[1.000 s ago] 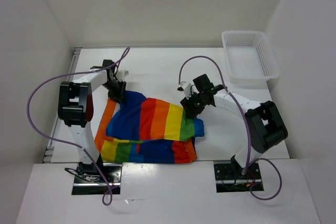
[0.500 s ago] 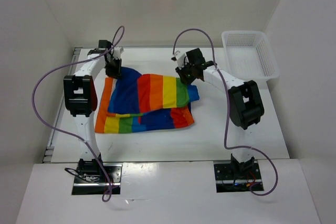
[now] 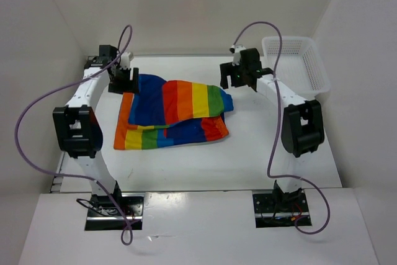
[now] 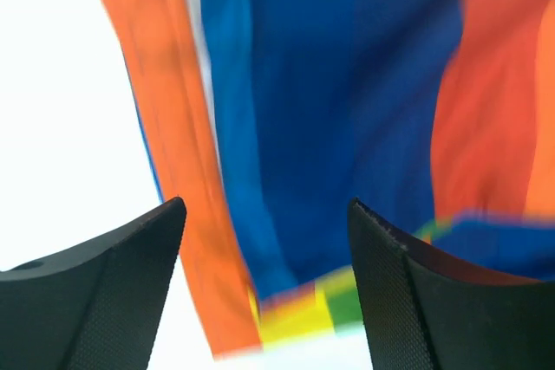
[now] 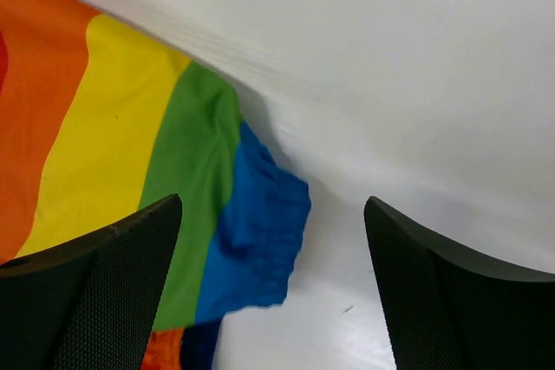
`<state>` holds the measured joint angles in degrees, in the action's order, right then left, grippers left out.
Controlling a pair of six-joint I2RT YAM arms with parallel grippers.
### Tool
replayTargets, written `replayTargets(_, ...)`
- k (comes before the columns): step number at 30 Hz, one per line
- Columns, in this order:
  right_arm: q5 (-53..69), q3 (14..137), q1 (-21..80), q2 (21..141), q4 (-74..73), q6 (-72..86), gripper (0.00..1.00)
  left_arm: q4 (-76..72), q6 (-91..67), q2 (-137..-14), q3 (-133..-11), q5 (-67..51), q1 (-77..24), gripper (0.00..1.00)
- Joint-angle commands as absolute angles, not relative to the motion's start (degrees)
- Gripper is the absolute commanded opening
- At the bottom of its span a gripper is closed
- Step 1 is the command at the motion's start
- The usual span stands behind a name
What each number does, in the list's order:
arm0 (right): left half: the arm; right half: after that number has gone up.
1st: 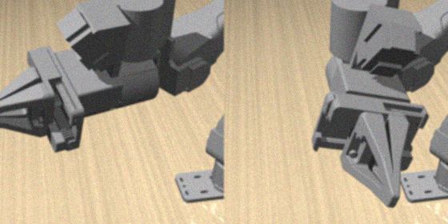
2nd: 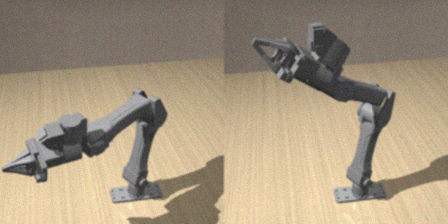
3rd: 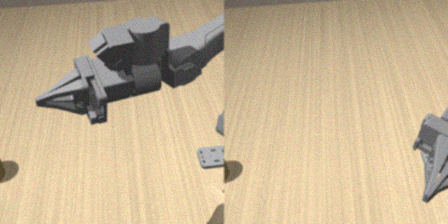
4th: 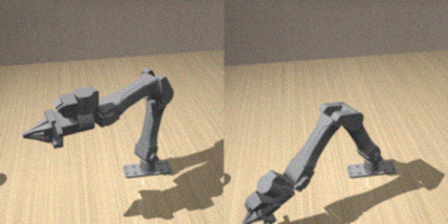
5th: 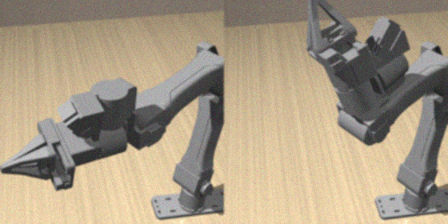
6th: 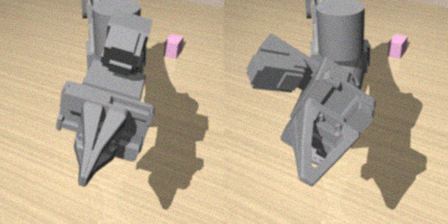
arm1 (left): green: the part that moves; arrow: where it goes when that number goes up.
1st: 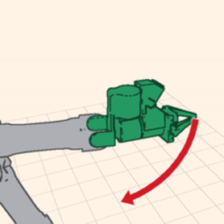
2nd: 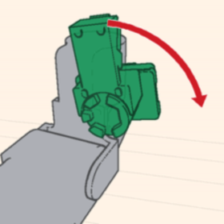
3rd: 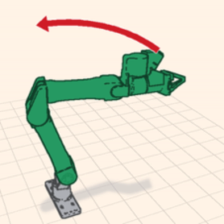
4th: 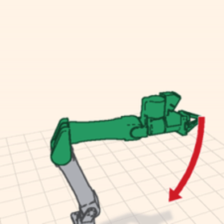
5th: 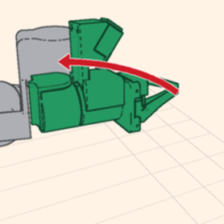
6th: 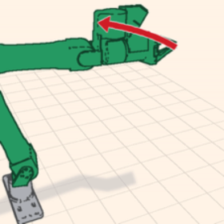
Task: Fold and stack the shorts
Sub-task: Fold the shorts
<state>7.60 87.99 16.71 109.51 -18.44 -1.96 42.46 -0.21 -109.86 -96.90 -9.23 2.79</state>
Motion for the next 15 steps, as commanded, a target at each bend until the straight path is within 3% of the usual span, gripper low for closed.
replayTargets(1, 11.95, 78.36, 15.56, 101.97, -17.84, 9.66, 0.90, 48.51, 0.00, -105.74, -88.27, -9.76, 3.34, 0.81)
replayTargets(5, 14.76, 70.15, 12.85, 100.72, -16.44, 13.62, 0.89, 49.57, 0.00, -105.73, -80.78, -11.25, 4.66, 0.79)
replayTargets(15, 18.19, 67.41, 11.51, 103.79, -11.70, 18.71, 0.87, 52.29, 0.00, -109.59, -79.98, -18.18, 7.29, 0.78)
